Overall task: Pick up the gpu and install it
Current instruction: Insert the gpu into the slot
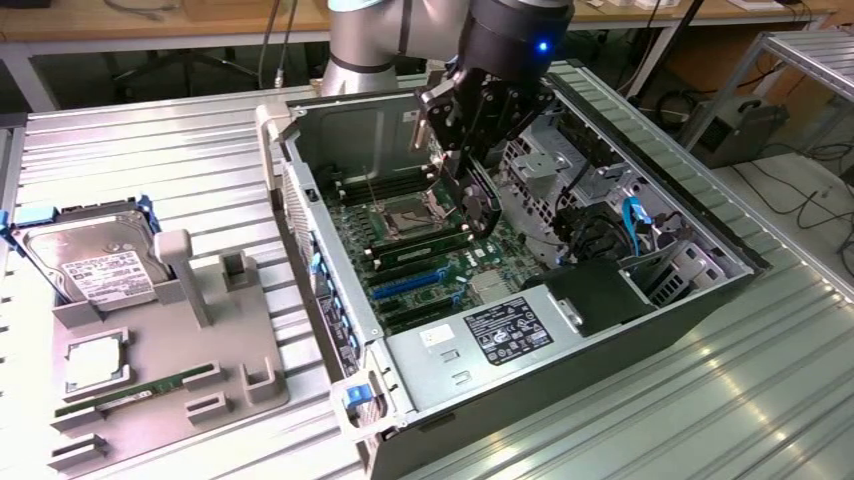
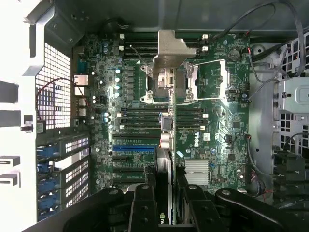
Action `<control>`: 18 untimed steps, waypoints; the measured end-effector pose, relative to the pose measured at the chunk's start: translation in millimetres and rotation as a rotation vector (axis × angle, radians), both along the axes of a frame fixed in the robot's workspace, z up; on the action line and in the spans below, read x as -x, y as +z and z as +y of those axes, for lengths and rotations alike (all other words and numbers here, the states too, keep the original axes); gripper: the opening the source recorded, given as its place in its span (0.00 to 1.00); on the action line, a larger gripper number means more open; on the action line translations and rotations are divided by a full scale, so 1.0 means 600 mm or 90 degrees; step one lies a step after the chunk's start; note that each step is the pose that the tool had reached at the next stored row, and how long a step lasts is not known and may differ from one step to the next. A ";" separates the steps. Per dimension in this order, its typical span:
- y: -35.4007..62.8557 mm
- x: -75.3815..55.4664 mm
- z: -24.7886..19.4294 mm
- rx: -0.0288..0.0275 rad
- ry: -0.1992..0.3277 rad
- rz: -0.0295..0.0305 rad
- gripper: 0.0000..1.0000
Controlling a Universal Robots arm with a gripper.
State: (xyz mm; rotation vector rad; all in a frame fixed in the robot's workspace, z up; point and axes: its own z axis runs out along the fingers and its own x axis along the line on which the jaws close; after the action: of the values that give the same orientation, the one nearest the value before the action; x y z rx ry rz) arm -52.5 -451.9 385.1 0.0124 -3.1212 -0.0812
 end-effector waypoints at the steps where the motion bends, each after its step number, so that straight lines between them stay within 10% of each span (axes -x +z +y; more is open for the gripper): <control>1: 0.000 0.000 0.0000 0.0000 0.000 0.0000 0.26; 6: 0.000 0.000 0.0000 0.0000 0.004 0.0000 0.26; 18: -0.003 0.000 0.0000 -0.0010 0.148 0.0000 0.26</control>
State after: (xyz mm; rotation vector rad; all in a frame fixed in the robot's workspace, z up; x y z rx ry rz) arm -52.4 -451.9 383.2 0.3733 -3.0928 -0.0794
